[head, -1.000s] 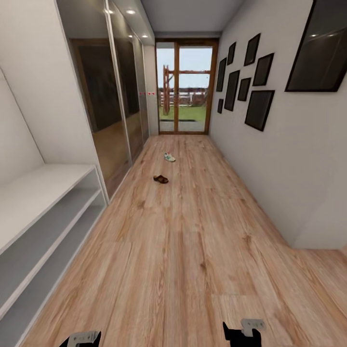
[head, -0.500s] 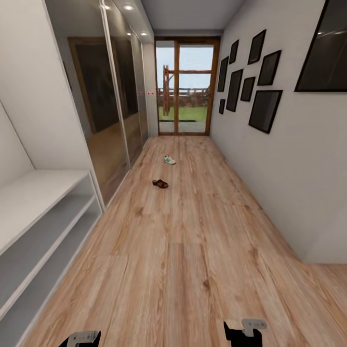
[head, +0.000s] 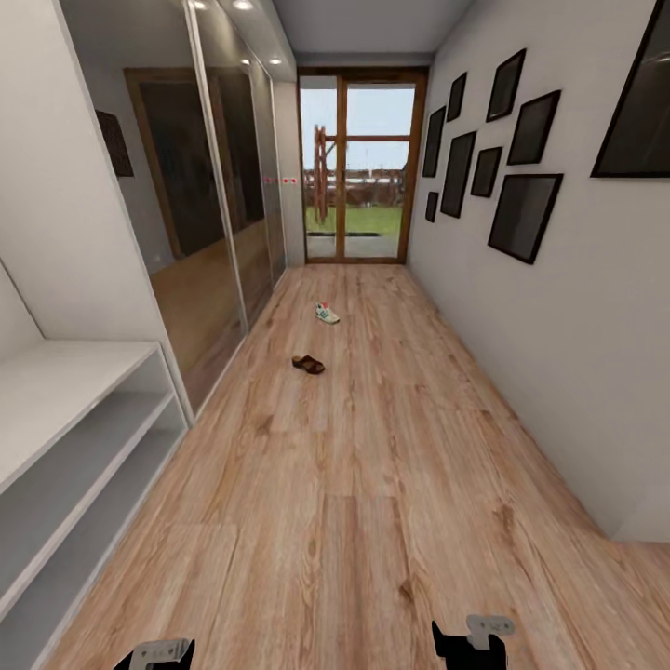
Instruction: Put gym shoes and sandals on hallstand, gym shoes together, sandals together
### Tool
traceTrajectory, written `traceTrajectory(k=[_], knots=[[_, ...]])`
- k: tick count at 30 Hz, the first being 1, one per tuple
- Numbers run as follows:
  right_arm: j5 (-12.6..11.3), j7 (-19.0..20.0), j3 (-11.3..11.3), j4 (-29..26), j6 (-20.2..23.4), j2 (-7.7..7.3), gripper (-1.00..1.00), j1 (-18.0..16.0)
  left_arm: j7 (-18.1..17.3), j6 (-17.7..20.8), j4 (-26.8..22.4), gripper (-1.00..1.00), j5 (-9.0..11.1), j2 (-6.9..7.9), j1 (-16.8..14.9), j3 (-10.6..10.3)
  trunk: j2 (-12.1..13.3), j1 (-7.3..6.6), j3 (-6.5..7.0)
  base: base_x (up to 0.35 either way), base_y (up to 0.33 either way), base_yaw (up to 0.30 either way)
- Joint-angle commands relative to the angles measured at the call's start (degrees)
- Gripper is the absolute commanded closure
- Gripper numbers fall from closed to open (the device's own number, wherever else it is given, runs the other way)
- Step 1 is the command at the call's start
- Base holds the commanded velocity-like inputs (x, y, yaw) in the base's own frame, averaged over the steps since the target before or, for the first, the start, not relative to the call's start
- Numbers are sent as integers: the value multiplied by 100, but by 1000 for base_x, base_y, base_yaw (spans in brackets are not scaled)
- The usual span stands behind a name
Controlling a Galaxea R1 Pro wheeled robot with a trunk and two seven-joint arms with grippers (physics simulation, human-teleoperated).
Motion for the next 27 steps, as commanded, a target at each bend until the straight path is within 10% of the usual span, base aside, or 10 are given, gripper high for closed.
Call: traceTrajectory(k=[1, 27], knots=[[-59, -2, 48, 2, -20, -3, -100, -4, -59, -8, 6, -100, 40, -3, -3, 34, -2, 3, -5, 340, 0, 0], [-52, -6, 52, 2, -28, 18, -100, -4, -59, -16, 4, -100, 43, -3, -3, 34, -2, 3, -5, 340, 0, 0]])
